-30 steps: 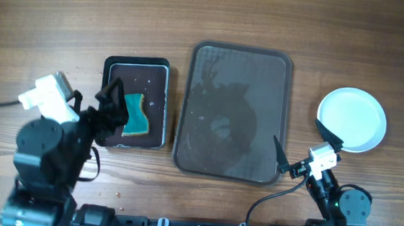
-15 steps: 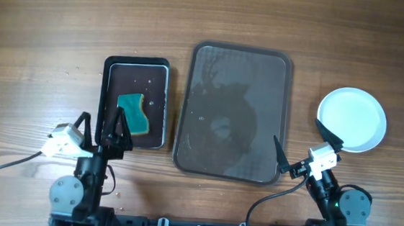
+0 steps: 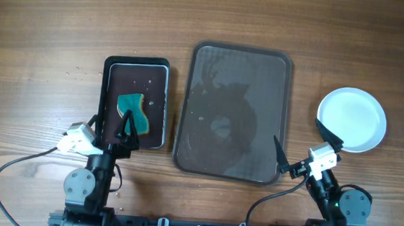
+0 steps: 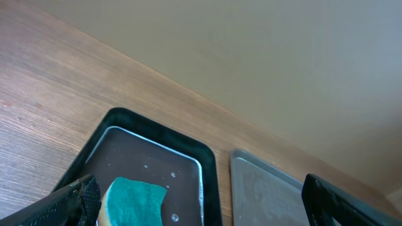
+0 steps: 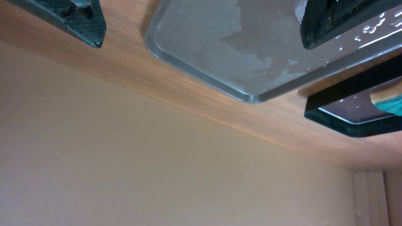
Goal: Clean dirty plates on tray and stack at the side
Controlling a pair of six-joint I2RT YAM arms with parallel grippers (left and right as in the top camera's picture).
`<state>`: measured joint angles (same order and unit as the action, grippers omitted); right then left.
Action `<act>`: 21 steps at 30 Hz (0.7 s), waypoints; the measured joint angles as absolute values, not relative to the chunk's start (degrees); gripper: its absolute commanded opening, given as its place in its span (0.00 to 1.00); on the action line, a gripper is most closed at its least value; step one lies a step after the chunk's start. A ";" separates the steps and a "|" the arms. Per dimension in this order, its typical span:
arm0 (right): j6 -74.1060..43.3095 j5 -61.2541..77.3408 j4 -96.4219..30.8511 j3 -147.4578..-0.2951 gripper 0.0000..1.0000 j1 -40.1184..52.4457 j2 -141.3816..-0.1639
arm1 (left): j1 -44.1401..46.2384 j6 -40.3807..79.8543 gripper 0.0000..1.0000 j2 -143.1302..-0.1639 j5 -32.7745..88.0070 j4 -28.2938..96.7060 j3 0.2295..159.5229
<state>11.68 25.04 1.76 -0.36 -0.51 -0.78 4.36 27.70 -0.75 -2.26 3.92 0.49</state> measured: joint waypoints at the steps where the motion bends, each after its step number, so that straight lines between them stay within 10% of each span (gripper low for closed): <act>1: 11.68 25.04 1.76 -0.36 1.00 -0.51 -0.78 | 4.82 27.70 1.00 -0.75 -2.24 3.92 0.49; 21: 11.68 25.04 1.76 -0.36 1.00 -0.51 -0.78 | 5.96 27.70 1.00 -0.73 -2.24 3.92 0.49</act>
